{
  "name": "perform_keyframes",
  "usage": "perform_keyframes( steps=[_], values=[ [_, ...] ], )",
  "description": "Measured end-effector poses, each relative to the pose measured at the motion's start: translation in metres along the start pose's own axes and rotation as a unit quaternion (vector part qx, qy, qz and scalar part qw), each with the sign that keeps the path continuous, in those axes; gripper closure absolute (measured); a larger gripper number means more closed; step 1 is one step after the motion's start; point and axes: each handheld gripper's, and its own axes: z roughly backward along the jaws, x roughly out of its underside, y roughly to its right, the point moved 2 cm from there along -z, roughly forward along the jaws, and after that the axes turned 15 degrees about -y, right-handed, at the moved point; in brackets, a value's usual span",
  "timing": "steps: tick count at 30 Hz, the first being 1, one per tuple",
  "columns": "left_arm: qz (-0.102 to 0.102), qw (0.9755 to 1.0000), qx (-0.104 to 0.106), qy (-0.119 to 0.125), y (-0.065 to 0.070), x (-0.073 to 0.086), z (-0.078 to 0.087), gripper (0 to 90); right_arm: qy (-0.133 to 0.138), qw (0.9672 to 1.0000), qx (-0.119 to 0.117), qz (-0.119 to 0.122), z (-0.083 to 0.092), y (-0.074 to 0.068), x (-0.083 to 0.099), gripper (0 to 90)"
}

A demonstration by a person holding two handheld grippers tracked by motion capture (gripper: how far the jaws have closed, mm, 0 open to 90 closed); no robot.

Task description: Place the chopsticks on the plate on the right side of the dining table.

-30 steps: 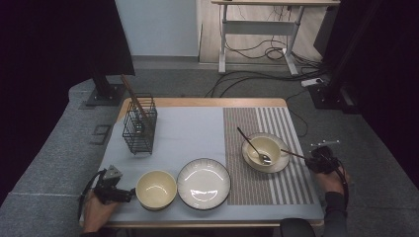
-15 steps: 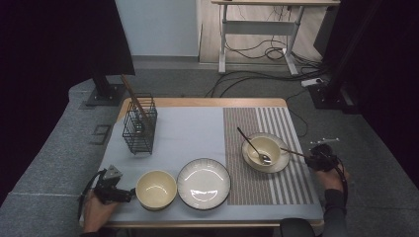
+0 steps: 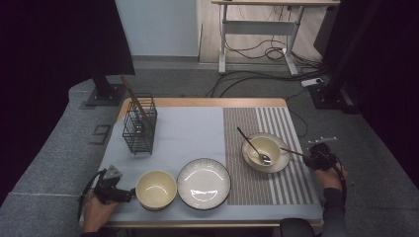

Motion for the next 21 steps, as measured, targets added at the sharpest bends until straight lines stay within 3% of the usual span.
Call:
perform_keyframes(
  steps=[21],
  values=[
    [0.000, 1.0000, -0.001, 0.000, 0.0002, 0.0001, 0.0000, 2.3, -0.005, 1.0000, 0.008, 0.002, -0.0073, 0.0035, -0.0084, 66.5]
  ],
)
